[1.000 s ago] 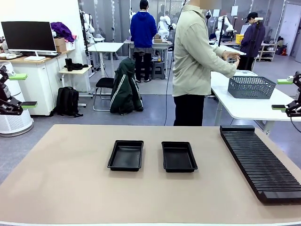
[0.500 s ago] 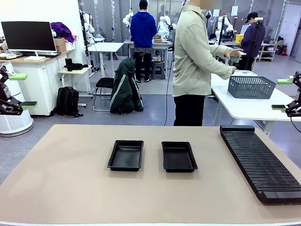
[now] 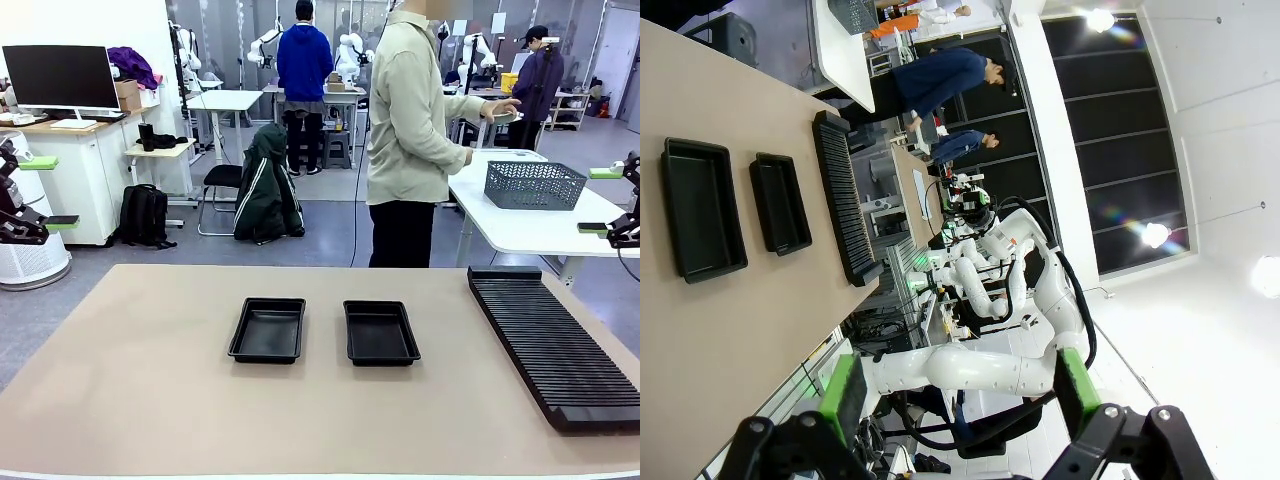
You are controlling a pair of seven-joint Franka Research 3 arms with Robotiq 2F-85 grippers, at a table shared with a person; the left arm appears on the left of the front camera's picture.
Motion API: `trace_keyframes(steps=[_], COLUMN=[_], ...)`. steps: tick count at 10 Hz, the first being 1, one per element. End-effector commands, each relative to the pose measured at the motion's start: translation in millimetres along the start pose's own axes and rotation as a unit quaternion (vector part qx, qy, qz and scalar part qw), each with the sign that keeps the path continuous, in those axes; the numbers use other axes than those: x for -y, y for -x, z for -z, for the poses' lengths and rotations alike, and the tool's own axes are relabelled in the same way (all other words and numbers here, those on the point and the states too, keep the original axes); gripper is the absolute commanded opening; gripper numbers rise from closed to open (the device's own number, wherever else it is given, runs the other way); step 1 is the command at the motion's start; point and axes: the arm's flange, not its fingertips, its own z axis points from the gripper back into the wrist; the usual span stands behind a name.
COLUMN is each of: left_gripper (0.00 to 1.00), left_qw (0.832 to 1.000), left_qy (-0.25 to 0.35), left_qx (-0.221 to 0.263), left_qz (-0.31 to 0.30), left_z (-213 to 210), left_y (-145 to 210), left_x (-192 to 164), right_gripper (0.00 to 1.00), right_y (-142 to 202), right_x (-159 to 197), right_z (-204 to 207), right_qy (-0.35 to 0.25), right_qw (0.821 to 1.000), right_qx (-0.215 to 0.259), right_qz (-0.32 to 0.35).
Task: Inspect and transfer BCBs to ESD trays.
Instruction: Pick up the Blank PCB from the PCB Rack and place it in the left ESD tray.
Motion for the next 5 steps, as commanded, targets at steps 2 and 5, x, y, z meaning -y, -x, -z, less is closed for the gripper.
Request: trace_keyframes(steps=[2, 5], left_gripper=[1.00, 1.00], left_qw=[1.000, 1.000], left_qy=[-0.003, -0.003], left_qx=[0.002, 0.002], left_qz=[0.001, 0.001], left_z=[-0.3, -0.3], left_y=[0.0, 0.0], left_x=[0.6, 0.6], right_gripper=[1.00, 1.00], right_y=[0.4, 0.4], right_x=[-0.5, -0.5], right_z=[-0.9, -0.9], right_qy=[0.000, 0.000], right_qw=[1.000, 1.000], right_qx=[0.001, 0.001], right_qz=[-0.003, -0.003])
